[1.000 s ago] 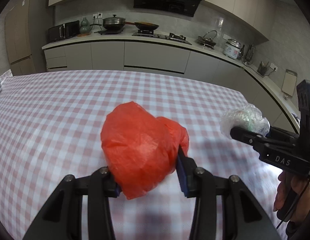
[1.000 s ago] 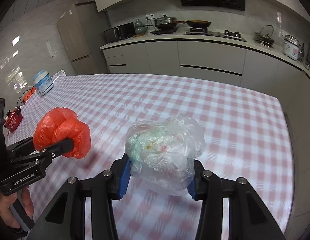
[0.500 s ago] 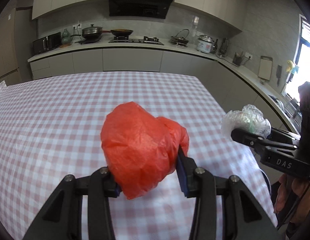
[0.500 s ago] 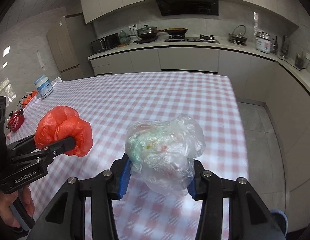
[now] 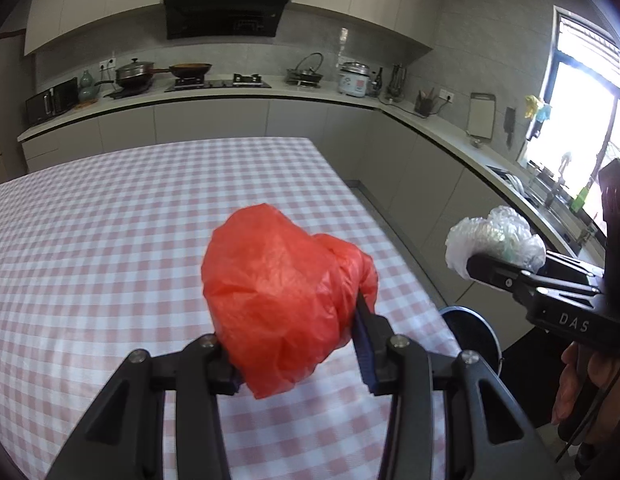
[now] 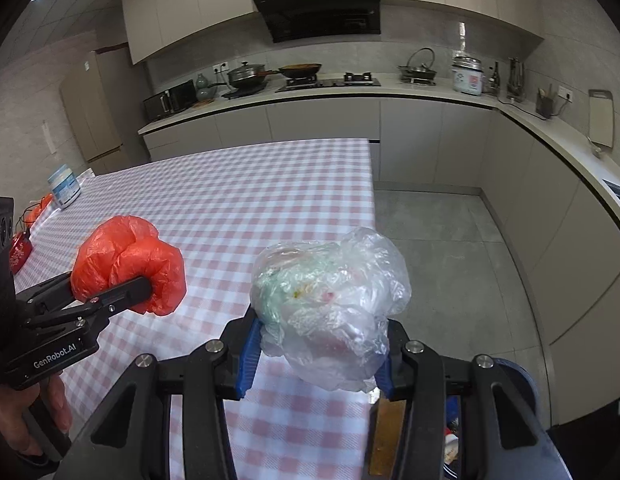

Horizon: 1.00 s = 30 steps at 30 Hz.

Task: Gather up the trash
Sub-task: 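Carry the clear and red bags with both tools over the trash bin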

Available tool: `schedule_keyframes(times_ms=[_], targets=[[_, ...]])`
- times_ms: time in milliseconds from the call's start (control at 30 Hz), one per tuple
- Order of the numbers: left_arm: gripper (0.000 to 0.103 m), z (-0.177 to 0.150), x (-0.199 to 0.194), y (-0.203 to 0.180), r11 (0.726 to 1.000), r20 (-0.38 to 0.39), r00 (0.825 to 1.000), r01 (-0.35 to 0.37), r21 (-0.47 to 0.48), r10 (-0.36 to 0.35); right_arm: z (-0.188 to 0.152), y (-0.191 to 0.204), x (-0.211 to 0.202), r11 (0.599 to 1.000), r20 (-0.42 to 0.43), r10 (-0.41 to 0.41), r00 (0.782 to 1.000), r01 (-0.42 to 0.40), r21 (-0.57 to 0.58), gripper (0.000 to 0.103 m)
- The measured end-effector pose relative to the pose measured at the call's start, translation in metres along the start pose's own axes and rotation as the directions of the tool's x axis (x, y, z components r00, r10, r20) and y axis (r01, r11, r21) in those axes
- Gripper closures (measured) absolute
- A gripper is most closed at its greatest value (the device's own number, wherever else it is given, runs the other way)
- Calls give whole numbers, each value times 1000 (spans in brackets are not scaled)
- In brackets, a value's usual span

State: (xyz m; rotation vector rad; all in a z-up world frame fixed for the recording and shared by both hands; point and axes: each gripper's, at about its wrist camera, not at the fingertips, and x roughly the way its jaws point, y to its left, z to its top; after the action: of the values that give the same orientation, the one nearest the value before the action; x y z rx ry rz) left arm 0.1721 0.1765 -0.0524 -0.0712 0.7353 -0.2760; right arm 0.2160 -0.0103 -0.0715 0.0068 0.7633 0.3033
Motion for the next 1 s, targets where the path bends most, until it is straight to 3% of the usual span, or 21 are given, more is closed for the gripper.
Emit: schedule_keyframes(times_ms=[233, 633, 1000], targets=[[59, -1, 16, -65, 998, -4, 999, 49, 42, -48, -20, -62, -33, 998, 8, -42, 999, 42, 39, 54], [59, -10, 52, -179, 993, -47, 996, 76, 91, -72, -63, -198, -70, 993, -13, -63, 998, 64, 95, 54], [59, -56, 101, -255, 993, -159, 985, 87, 83, -73, -119, -296, -65, 994, -113, -34, 993, 45, 102, 54]])
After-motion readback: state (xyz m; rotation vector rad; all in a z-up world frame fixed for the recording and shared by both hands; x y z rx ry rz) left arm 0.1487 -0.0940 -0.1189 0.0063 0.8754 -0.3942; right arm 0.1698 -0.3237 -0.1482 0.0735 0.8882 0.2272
